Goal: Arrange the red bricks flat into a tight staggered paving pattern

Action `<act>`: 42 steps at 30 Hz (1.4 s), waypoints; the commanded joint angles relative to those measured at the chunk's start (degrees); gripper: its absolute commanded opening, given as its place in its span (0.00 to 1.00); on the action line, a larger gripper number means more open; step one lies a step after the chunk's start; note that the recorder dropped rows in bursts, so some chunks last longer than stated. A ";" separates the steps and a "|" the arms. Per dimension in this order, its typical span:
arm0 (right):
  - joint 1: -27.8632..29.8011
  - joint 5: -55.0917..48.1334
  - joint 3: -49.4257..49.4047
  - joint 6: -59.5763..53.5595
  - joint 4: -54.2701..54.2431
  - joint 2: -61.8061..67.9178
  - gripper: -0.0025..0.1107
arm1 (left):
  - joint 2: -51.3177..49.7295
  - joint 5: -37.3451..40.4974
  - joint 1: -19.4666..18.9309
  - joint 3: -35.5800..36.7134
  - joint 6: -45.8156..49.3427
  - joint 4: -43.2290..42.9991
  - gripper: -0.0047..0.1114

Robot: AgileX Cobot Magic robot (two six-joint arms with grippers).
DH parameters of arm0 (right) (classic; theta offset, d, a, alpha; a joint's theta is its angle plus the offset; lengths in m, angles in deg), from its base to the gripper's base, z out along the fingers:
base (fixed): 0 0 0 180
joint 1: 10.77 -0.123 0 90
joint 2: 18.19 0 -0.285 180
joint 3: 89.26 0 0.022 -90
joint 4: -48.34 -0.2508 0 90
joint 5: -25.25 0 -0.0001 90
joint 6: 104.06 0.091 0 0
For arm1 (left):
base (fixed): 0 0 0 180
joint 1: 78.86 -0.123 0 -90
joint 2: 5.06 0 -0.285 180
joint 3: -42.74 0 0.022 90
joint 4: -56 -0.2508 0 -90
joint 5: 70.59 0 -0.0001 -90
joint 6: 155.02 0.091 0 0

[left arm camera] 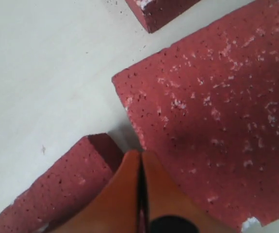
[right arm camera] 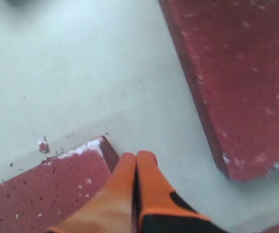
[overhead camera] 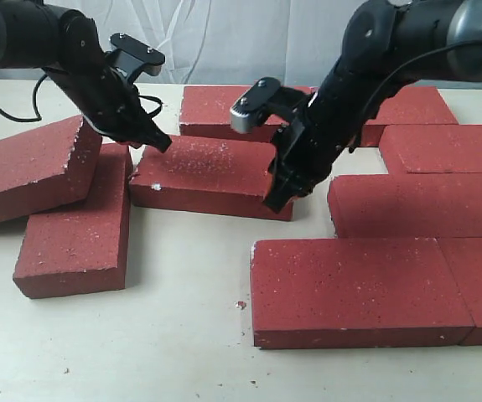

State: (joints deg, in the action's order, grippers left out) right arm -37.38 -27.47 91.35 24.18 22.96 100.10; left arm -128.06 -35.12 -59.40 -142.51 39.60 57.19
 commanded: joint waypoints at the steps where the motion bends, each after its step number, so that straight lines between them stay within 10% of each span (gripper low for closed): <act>1: -3.00 2.94 -0.08 -3.74 -0.61 1.95 0.02 | -1.24 -4.17 0.15 0.30 0.36 1.72 0.04; 42: -1.41 15.44 0.95 9.21 19.43 8.01 0.02 | -6.46 -11.89 -2.14 0.30 -0.53 2.15 0.04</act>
State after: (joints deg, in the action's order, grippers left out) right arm -39.55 -12.65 92.00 32.58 41.95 108.67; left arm -134.25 -46.40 -61.55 -142.25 39.01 58.76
